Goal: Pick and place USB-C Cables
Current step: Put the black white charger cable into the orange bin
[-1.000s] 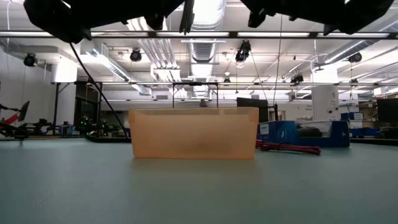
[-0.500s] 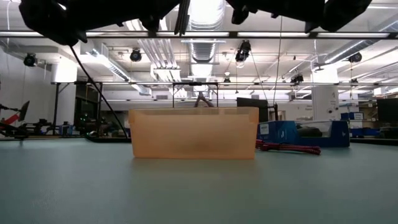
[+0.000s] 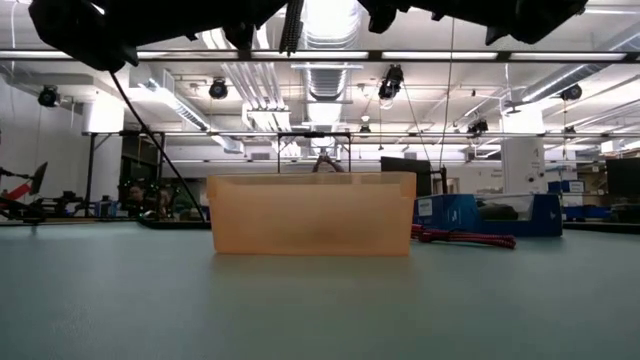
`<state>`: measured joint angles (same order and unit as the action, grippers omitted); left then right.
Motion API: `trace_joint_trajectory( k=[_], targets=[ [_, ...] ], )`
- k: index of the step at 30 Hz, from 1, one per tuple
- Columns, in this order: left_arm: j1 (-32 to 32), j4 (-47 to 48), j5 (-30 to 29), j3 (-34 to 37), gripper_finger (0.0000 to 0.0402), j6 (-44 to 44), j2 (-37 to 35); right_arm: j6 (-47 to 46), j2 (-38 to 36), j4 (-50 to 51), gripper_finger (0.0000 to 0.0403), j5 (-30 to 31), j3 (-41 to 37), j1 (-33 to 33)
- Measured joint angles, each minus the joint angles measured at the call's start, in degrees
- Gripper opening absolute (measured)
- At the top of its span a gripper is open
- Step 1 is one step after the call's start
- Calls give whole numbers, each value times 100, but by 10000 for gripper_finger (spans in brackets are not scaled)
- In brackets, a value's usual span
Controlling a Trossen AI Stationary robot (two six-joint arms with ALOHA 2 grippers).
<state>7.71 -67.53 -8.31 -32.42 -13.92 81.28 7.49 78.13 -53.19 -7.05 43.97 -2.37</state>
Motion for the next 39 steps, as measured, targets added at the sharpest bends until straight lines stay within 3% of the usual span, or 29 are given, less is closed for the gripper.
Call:
trace_joint_trajectory(
  k=[5, 21, 26, 35, 39],
  targets=[
    [-64, -14, -100, -166, 18, -1, 2, -2, -2, 21, 217, 465, 84, -1],
    [-91, -3, -99, -217, 18, 8, 22, -106, 642, 323, 220, 398, 975, -2],
    [-91, -2, -99, -193, 18, 10, 22, -70, 711, 675, 175, 394, 1158, -2],
    [-91, 33, -94, -179, 34, 30, 22, 63, 683, 793, 31, 362, 1200, -2],
    [-89, 57, -93, -173, 45, 264, 22, 65, 673, 829, 17, 307, 1191, -2]
  ],
)
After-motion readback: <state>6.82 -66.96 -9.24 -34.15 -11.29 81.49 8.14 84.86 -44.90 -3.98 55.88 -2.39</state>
